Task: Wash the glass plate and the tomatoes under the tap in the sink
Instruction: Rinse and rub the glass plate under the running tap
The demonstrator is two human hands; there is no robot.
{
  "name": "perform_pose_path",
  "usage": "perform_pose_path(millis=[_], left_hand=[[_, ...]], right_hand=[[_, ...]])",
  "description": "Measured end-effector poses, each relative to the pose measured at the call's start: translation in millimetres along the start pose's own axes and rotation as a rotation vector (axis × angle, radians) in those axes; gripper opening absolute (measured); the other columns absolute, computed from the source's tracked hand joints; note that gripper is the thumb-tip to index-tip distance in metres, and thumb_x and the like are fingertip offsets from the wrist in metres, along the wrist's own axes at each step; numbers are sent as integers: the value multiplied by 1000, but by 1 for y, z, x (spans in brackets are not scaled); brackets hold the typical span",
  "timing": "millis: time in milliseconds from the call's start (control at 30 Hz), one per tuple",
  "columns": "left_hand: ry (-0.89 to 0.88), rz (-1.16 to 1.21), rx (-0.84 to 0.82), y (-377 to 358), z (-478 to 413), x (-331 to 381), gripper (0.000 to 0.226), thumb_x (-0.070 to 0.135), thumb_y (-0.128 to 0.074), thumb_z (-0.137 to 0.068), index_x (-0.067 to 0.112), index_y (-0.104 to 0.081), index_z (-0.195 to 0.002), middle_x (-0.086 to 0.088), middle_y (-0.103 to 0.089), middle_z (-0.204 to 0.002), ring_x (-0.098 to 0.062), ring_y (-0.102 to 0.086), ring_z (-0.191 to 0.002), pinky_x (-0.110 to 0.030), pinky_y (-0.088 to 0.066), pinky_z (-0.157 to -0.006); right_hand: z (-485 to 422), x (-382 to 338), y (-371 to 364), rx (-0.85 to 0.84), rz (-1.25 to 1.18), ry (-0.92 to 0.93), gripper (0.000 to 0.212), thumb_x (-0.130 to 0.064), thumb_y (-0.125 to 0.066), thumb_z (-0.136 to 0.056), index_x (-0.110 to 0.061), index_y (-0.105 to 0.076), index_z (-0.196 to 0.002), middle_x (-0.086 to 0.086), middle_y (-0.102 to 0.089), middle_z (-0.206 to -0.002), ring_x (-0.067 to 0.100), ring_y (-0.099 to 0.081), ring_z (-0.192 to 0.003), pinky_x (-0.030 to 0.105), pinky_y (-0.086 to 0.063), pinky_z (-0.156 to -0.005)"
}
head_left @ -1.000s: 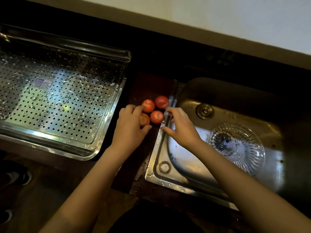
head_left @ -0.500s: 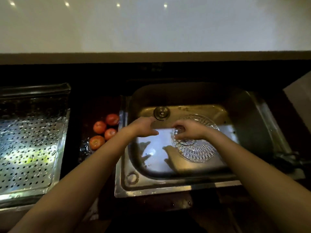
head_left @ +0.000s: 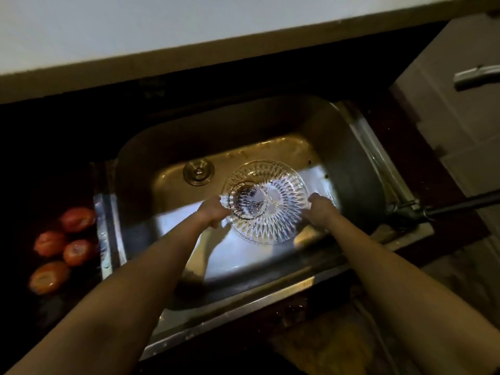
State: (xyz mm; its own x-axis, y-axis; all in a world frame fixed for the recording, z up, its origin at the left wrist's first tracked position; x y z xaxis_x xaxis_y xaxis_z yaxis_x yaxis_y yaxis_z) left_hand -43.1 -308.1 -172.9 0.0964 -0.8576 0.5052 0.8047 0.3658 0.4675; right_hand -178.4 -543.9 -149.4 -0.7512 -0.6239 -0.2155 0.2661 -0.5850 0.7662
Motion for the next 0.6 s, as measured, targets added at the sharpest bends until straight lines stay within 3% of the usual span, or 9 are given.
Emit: perform_pose_path(millis=[100,200,267,333,367,433,467,533,600], left_hand=[[34,76,55,-9,-20,1,17,13,-60,-86,14,-51,-71,-25,-58,-99,-25,-58,-61,-38,-52,-67],[97,147,87,-15,-39,-7,20,12,-57,-86,-7,-61,-93,-32,-63,-103,-41,-64,-92,-42,-53,-79],[112,163,108,-18,-46,-11,17,11,-55,-85,-6,-60,-87,-29,-63,-88,-41,-66,-86,-41,-54,-73],[108,188,119,-22,-50,-14,19,15,-54,-88,-1,-60,-80,-25,-63,-79,-40,-66,-79,-44,-56,-78],[94,195,129,-24,-51,-15,23,19,-52,-90,0,-61,-81,-25,-64,-79,-39,-66,-79,-46,-55,-81],[52,233,175,-25,-50,-15,30,27,-45,-95,1,-60,-98,-25,-65,-87,-38,-65,-81,-46,-55,-80],[27,290,194,-25,-49,-14,33,29,-41,-96,3,-56,-109,-22,-63,-86,-36,-63,-77,-44,-56,-75],[-9,443,213,-24,-43,-8,31,26,-35,-99,5,-46,-120,-10,-57,-76,-25,-56,-62,-29,-54,-53],[-24,586,209,-23,-37,-4,27,24,-30,-101,7,-40,-119,-5,-56,-74,-17,-57,-57,-21,-48,-40]], right_hand=[[-15,23,-5,1,-35,-108,55,-26,-58,-88,3,-35,-130,26,-43,-137,38,-44,-124,35,-39,-96],[-27,29,-19,-93,-108,-169,61,-25,-60,-87,4,-31,-131,24,-43,-136,36,-45,-123,34,-40,-93],[-34,27,-27,-124,-180,-177,48,-20,-61,-84,3,-38,-119,22,-50,-120,33,-53,-112,34,-44,-86],[-39,26,-34,-138,-310,-197,39,-17,-60,-83,2,-41,-112,21,-50,-111,33,-56,-108,38,-47,-88],[-40,26,-37,-143,-393,-223,41,-18,-60,-84,3,-42,-115,22,-51,-110,34,-57,-106,40,-48,-88],[-39,27,-42,-152,-615,-287,29,-15,-59,-86,3,-48,-105,22,-57,-93,30,-60,-81,35,-51,-69],[-38,28,-42,-146,-685,-309,16,-12,-57,-86,2,-52,-91,18,-58,-79,26,-58,-65,29,-48,-57],[-35,32,-36,-108,-670,-334,17,-11,-54,-85,-1,-53,-71,12,-54,-62,21,-52,-48,19,-39,-42],[-29,32,-26,-78,-597,-317,20,-16,-53,-86,1,-57,-77,12,-57,-66,20,-52,-48,16,-36,-39]])
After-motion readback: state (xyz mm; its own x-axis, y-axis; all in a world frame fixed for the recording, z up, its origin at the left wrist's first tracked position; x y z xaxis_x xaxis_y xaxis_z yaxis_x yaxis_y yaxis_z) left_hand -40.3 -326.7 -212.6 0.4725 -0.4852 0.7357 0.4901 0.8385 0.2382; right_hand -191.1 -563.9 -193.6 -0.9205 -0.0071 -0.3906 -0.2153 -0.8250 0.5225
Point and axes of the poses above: each hand's wrist, its own z-axis away from the middle knuckle, its own y-axis out of the back of the hand, x = y × z, the point moved 8 cm from there along -z, towards the middle knuckle
